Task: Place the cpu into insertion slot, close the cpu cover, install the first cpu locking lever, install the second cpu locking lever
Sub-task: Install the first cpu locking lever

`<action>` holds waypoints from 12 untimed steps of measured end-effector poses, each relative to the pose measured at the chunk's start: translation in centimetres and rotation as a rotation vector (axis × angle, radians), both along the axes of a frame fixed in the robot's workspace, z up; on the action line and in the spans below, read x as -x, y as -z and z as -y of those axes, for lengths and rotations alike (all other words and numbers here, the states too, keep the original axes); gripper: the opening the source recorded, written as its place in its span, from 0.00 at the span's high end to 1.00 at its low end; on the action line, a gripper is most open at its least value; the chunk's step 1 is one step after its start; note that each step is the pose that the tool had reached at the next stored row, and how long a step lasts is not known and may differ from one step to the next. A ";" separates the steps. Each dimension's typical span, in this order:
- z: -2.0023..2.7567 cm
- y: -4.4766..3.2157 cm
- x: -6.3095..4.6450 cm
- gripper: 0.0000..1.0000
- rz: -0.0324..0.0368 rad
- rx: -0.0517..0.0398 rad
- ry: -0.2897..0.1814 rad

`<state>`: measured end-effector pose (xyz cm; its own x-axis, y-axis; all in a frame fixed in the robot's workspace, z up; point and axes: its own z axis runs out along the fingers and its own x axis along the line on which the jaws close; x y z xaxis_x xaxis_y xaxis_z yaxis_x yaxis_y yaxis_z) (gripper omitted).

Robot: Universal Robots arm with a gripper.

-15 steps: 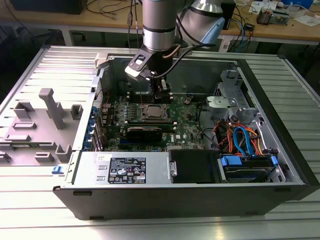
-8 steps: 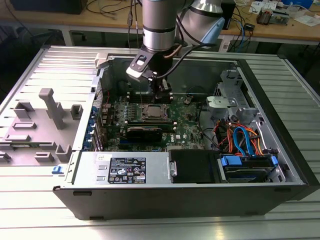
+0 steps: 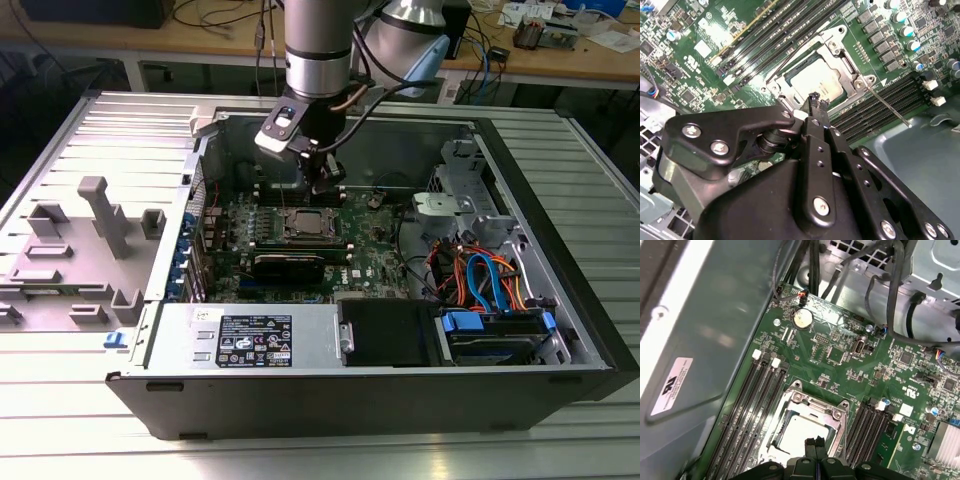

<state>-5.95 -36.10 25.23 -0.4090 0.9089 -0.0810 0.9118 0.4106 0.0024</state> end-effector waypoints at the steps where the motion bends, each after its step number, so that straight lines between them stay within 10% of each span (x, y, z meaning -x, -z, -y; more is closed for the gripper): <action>1: 0.00 -0.01 0.0 0.89 -0.0001 0.0001 -0.014; 12: 0.00 -0.01 0.0 0.89 -0.0001 0.0003 -0.209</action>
<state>-5.96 -36.11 25.25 -0.5889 0.8042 -0.0812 0.8067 0.5909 0.0021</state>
